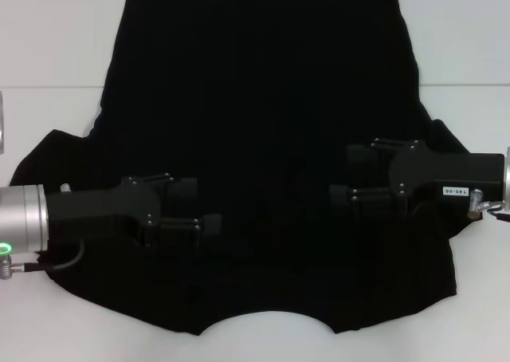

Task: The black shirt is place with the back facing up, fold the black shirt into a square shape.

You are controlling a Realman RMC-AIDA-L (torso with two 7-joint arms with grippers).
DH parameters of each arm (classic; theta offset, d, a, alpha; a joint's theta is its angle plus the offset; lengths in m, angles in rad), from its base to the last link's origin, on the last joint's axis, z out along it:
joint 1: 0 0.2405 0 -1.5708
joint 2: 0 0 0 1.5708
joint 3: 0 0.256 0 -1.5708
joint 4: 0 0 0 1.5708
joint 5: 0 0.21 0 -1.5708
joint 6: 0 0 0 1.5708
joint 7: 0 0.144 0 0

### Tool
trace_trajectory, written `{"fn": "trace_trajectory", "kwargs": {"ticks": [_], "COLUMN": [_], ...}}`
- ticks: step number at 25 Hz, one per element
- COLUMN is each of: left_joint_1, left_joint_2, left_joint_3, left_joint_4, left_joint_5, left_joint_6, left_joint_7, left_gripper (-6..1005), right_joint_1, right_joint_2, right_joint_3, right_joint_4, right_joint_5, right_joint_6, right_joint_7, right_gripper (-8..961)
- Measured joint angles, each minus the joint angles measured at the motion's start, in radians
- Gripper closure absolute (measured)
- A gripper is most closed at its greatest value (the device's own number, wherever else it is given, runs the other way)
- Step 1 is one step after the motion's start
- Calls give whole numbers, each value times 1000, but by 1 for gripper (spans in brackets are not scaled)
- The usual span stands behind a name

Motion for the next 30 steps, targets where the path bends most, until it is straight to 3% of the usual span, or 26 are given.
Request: {"fn": "trace_trajectory", "kwargs": {"ticks": [17, 23, 30], "left_joint_1": [1, -6, 1], "left_joint_2": [1, 1, 30], "left_joint_3": [-9, -120, -133], "left_joint_4": [1, -12, 39], "left_joint_5": [-2, -44, 9], "left_joint_6": [-2, -49, -132], "left_joint_7": [-7, -158, -348], "left_gripper": [91, 94, 98], "right_joint_1": [0, 9, 26], "right_joint_2": [2, 7, 16], "right_joint_3": [3, 2, 1], "right_joint_4": [0, 0, 4], "right_joint_5": [2, 6, 2], "right_joint_6": [3, 27, 37], "right_joint_7": [0, -1, -1], "right_gripper": [57, 57, 57]}}
